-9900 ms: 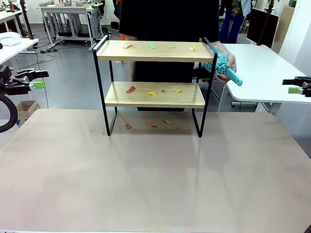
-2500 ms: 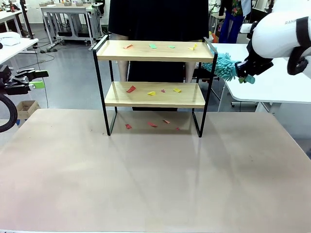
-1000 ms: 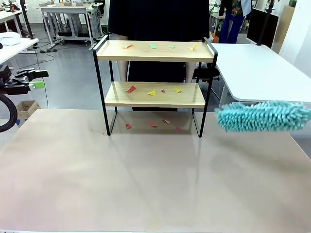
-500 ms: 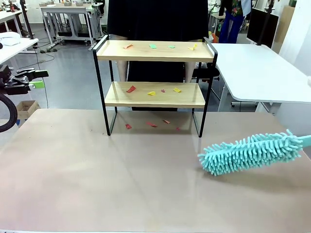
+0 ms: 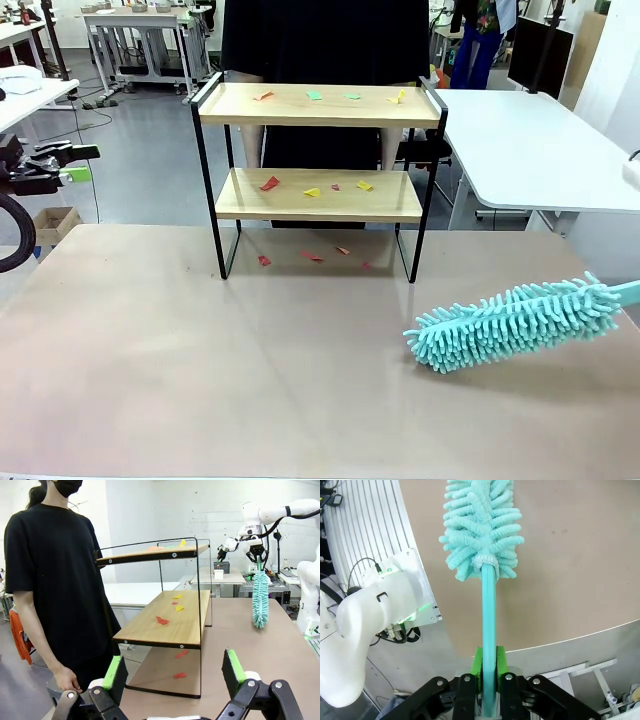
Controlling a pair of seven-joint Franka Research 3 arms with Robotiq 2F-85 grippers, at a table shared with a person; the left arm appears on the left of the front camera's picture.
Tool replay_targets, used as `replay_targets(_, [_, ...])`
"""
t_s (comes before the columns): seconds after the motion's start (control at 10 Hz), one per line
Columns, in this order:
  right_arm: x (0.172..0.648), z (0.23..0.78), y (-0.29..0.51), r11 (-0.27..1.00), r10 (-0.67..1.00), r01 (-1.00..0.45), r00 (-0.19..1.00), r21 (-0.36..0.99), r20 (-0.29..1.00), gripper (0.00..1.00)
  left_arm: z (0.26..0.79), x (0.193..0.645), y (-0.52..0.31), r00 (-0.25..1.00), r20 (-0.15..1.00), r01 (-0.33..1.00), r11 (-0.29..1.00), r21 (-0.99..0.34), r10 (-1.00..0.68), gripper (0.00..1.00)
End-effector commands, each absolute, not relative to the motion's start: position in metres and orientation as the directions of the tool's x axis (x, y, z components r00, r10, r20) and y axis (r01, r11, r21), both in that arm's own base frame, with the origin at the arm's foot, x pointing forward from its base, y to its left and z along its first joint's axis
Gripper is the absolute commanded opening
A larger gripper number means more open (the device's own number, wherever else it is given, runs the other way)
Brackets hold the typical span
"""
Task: Clean the shelf.
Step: Clean the specific section of the Shelf indicated by the human with the Duster.
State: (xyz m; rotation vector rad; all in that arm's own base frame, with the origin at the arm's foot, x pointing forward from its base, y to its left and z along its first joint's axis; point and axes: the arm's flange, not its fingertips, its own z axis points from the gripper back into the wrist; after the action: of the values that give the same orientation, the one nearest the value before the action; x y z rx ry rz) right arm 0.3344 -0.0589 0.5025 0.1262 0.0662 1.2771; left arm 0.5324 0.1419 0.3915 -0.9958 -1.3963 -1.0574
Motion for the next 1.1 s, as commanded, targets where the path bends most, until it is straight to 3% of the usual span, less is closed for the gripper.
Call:
replay_targets(0.0, [0.3338, 0.5014, -0.0608, 0.287, 0.956, -0.950, 0.292, 0.127, 0.024, 0.13, 0.3937, 0.5314, 0.1416, -0.092, 0.996, 0.963, 0.254, 0.086, 0.011, 1.00])
replay_targets(1.0, [0.3338, 0.5014, -0.0608, 0.287, 0.956, -0.950, 0.292, 0.127, 0.024, 0.13, 0.3937, 0.5314, 0.1416, -0.092, 0.996, 0.963, 0.254, 0.086, 0.011, 1.00])
